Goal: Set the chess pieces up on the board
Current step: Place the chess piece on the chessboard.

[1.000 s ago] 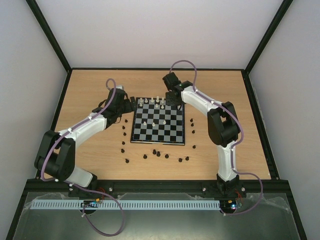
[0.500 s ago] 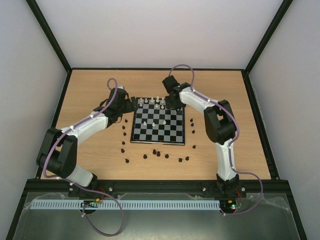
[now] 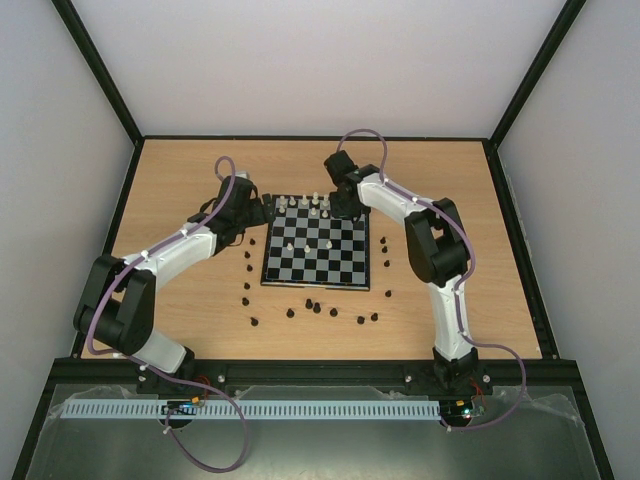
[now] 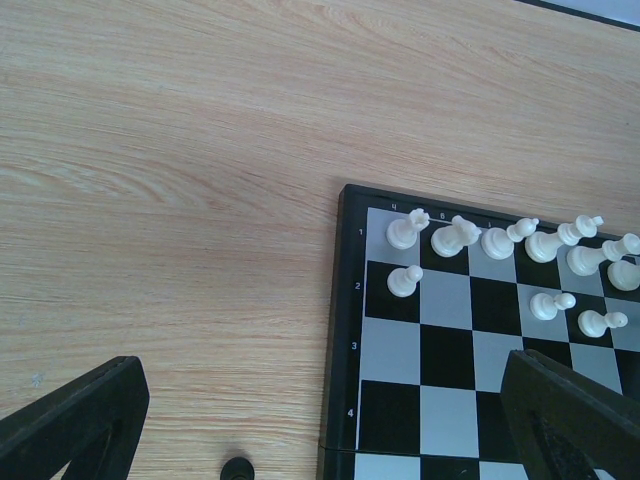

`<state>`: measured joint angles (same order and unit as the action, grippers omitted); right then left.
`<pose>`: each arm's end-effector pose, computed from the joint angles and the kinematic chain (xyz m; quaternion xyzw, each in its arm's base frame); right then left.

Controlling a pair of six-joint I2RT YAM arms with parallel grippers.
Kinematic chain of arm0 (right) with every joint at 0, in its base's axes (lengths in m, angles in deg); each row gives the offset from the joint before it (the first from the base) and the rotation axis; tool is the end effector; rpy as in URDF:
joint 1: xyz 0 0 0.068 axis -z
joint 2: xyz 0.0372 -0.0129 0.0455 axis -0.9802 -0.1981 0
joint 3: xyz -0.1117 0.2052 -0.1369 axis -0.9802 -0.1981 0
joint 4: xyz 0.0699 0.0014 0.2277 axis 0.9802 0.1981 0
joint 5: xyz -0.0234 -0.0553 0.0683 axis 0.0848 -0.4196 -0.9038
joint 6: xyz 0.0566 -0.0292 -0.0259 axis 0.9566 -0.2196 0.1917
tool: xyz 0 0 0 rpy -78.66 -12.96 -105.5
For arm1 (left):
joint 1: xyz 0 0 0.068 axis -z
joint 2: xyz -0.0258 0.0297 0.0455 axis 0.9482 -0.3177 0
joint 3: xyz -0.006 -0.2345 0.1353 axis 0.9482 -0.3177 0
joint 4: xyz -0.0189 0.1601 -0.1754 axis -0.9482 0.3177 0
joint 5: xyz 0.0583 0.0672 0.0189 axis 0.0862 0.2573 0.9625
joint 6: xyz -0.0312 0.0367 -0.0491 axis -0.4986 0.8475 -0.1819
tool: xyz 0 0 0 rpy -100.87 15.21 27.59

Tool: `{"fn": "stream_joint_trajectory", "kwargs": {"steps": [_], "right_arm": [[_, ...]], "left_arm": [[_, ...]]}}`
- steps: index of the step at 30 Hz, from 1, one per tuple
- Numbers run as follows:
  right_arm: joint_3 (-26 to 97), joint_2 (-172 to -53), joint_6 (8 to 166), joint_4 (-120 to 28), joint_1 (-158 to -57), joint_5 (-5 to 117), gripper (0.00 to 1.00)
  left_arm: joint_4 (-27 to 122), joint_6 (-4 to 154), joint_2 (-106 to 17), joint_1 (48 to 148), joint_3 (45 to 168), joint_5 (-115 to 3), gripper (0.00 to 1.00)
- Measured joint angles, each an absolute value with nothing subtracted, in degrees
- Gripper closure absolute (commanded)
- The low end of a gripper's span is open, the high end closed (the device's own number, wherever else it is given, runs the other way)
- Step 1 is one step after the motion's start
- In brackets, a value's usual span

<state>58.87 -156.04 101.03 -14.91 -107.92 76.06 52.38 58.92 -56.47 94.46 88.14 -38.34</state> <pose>0.4095 0.2162 0.1810 -0.0399 0.9524 0.0241 0.3012 0.3062 -0.1199 0.2259 -0.0720 0.8876 -0.1238 0.4379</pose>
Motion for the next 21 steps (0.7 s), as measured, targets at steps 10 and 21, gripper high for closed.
{"fn": "stream_joint_trajectory", "kwargs": {"steps": [10, 21], "right_arm": [[59.1, -156.3, 100.9, -14.8, -107.5, 75.4, 0.82], [53.2, -147.4, 100.6, -14.9, -109.5, 73.4, 0.7]], "left_arm": [[52.6, 59.0, -56.9, 94.4, 88.8, -38.2, 0.01], [53.2, 59.2, -56.9, 94.5, 89.1, -37.9, 0.0]]}}
